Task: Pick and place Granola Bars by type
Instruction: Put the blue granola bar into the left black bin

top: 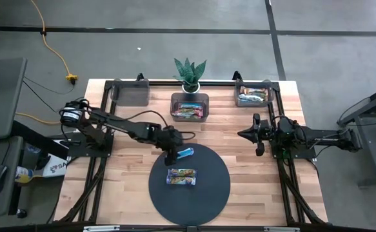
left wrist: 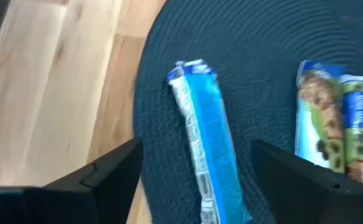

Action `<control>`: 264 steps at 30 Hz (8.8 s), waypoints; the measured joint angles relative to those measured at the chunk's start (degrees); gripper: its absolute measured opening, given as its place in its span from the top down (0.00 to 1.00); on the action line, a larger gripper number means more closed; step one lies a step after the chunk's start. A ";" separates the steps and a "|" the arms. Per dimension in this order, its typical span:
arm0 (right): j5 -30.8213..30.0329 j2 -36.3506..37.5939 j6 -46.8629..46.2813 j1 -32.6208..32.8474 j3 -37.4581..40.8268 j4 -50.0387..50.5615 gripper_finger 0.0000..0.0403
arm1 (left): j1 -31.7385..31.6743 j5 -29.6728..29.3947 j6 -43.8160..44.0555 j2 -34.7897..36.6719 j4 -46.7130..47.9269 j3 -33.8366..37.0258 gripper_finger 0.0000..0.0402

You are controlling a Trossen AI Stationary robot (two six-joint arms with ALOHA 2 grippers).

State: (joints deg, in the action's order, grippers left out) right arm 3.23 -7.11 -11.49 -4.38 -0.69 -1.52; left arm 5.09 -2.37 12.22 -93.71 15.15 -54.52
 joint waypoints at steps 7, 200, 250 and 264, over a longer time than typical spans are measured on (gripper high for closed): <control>0.01 -0.04 0.00 -0.02 0.00 0.00 1.00 | 1.44 -0.98 5.15 -2.52 5.93 -4.02 0.26; -0.01 -0.02 0.00 -0.02 0.02 -0.43 1.00 | 2.81 -2.41 -5.50 -11.35 4.40 -5.97 0.71; 0.10 -0.76 0.00 -0.02 0.02 -0.79 1.00 | -4.49 -3.96 -11.60 11.55 31.42 -24.16 0.89; -0.02 -1.55 0.02 0.00 0.02 -0.81 1.00 | -24.79 -7.06 -18.11 32.35 36.26 -19.55 0.89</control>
State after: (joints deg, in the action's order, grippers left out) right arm 3.21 -8.67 -11.47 -4.38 -0.67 -2.33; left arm -19.70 -9.44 -5.89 -61.36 51.41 -74.07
